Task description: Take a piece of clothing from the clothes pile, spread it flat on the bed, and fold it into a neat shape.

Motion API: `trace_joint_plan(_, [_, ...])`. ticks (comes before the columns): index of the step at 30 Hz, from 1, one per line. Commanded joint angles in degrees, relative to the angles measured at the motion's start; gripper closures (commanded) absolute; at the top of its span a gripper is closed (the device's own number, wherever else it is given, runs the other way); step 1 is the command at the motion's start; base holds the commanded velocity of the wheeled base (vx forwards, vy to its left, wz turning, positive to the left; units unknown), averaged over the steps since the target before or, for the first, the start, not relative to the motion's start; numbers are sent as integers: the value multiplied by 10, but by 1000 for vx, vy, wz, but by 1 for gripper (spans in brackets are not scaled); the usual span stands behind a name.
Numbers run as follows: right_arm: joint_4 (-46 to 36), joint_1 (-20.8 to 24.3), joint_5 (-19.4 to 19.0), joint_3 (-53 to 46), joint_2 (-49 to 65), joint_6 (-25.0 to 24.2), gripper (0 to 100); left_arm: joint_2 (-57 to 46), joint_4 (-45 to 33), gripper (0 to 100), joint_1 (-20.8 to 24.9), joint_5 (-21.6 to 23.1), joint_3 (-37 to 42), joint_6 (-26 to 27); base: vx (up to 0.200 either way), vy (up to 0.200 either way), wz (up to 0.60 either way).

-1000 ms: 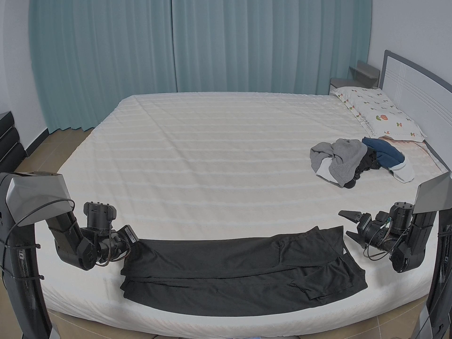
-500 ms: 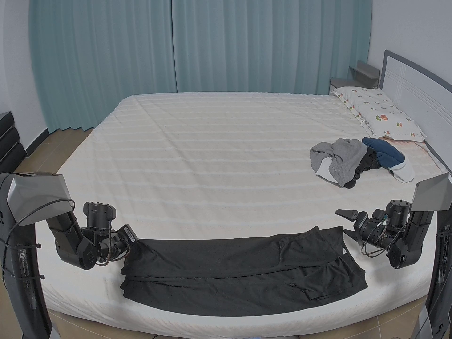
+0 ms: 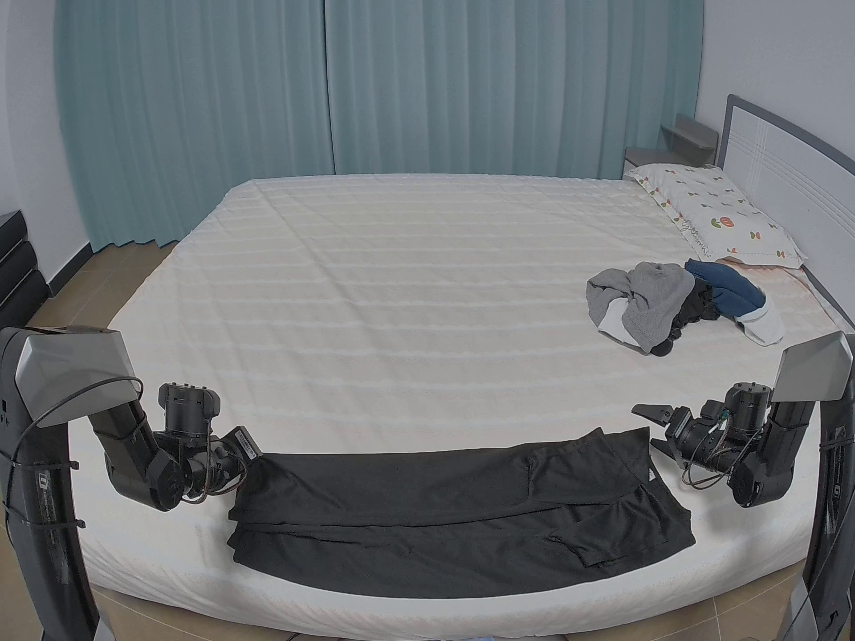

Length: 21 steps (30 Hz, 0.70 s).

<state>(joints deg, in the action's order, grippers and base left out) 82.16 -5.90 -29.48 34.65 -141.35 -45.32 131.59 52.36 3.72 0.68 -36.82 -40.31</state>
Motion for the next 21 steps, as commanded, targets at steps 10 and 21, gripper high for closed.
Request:
trace_joint_plan(10, [-43,14,39,45,-24,30,100,3,0,100,0,0,-1,0,0,0,0])
trace_joint_plan(21, [-40,2,47,64,-25,30,100,9,1,100,-5,0,-7,-8,0,0,0])
